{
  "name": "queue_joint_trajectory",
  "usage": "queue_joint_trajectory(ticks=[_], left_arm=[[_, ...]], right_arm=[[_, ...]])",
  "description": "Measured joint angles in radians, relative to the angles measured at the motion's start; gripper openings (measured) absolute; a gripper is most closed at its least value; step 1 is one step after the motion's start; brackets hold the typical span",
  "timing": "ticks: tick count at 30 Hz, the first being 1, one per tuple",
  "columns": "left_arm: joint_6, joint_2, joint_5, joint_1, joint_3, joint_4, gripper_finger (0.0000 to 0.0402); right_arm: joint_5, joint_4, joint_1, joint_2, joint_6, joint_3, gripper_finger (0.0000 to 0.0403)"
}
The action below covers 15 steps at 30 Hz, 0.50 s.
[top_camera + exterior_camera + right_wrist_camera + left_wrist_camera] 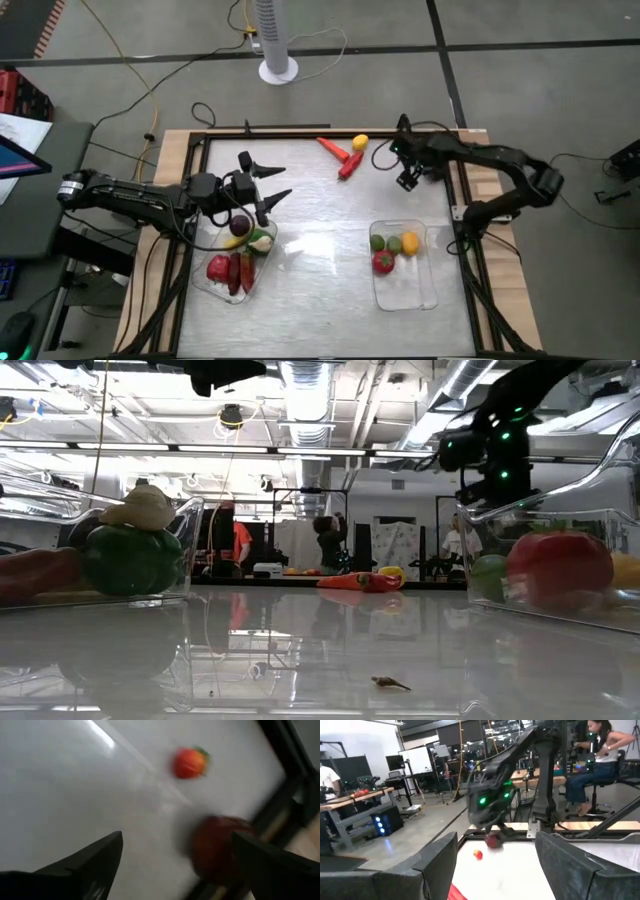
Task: Sort produce into baskets
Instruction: Put the red apple into the right transparent bin
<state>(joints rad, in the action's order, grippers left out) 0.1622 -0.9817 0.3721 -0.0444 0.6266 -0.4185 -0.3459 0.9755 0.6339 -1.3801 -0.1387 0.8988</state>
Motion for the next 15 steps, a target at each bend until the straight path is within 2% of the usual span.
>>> queue_joint_trajectory(ticks=[7,15], left_arm=[[0.000,0.000,-0.012,-0.004,0.000,0.005,0.0254],[0.038,0.029,-0.053,-0.033,0.001,0.017,0.0254]], right_arm=[[-0.079,0.115,0.082,-0.156,-0.066,0.107,0.0390],[-0.096,0.268,0.154,-0.306,-0.126,0.134,0.0389]])
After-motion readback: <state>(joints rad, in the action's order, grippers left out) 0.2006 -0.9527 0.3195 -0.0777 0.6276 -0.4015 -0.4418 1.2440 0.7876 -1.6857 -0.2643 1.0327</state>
